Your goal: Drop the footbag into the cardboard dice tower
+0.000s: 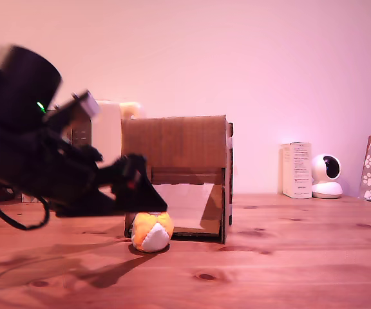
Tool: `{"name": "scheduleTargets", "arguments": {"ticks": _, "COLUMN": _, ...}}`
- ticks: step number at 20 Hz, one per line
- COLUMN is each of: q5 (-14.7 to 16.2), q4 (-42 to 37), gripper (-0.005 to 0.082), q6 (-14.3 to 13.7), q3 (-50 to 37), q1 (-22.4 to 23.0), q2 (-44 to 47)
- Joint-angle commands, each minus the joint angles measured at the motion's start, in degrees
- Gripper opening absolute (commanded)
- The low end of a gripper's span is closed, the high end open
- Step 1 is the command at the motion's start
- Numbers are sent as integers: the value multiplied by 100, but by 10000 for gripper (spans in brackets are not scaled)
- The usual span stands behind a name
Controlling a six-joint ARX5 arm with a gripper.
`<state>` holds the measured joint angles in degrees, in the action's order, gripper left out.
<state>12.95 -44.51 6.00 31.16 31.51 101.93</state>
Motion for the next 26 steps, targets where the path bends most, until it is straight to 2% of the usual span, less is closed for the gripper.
{"name": "scheduleTargets", "arguments": {"ticks": 1, "q5": 4, "q4": 37, "gripper": 777, "q6": -2, "q3": 131, "q1": 17, "q2": 260}}
{"name": "scheduleTargets", "arguments": {"ticks": 2, "q5": 7, "q4": 105, "gripper": 771, "q6": 0, "q3": 214, "q1": 17, "q2": 352}}
{"name": "scheduleTargets", "arguments": {"ticks": 3, "q5": 7, "q4": 190, "gripper": 718, "q6": 0, "q3": 280, "q1": 17, "q2": 409}}
{"name": "scheduleTargets", "arguments": {"ticks": 4, "q5": 13, "q4": 306, "gripper": 586, "q6": 0, "q3": 345, "q1": 17, "q2": 448}}
{"name": "scheduleTargets", "arguments": {"ticks": 6, "q5": 70, "q4": 599, "gripper": 201, "q6": 0, "q3": 439, "q1": 17, "q2": 448}}
{"name": "scheduleTargets", "arguments": {"ticks": 7, "q5": 68, "q4": 612, "gripper": 78, "q6": -2, "q3": 448, "q1": 15, "q2": 448}}
{"name": "scheduleTargets", "arguments": {"ticks": 8, "q5": 68, "q4": 610, "gripper": 18, "q6": 0, "q3": 455, "q1": 15, "q2": 448}}
{"name": "scheduleTargets", "arguments": {"ticks": 11, "q5": 199, "q4": 765, "gripper": 11, "q6": 0, "q3": 459, "q1": 15, "q2": 317}}
{"name": "scheduleTargets", "arguments": {"ticks": 14, "q5": 619, "q4": 1307, "gripper": 11, "q6": 0, "q3": 461, "q1": 15, "q2": -94}}
{"name": "scheduleTargets", "arguments": {"ticks": 16, "q5": 776, "q4": 1749, "gripper": 11, "q6": 4, "q3": 461, "q1": 15, "q2": -483}}
{"name": "scheduleTargets", "arguments": {"ticks": 19, "q5": 776, "q4": 2385, "gripper": 11, "q6": 160, "q3": 461, "q1": 15, "q2": -1104}}
{"name": "scheduleTargets", "arguments": {"ticks": 22, "q5": 778, "q4": 2848, "gripper": 11, "q6": 157, "q3": 461, "q1": 15, "q2": -1740}}
{"name": "scheduleTargets", "arguments": {"ticks": 26, "q5": 778, "q4": 3016, "gripper": 11, "q6": 155, "q3": 461, "q1": 15, "q2": -2588}}
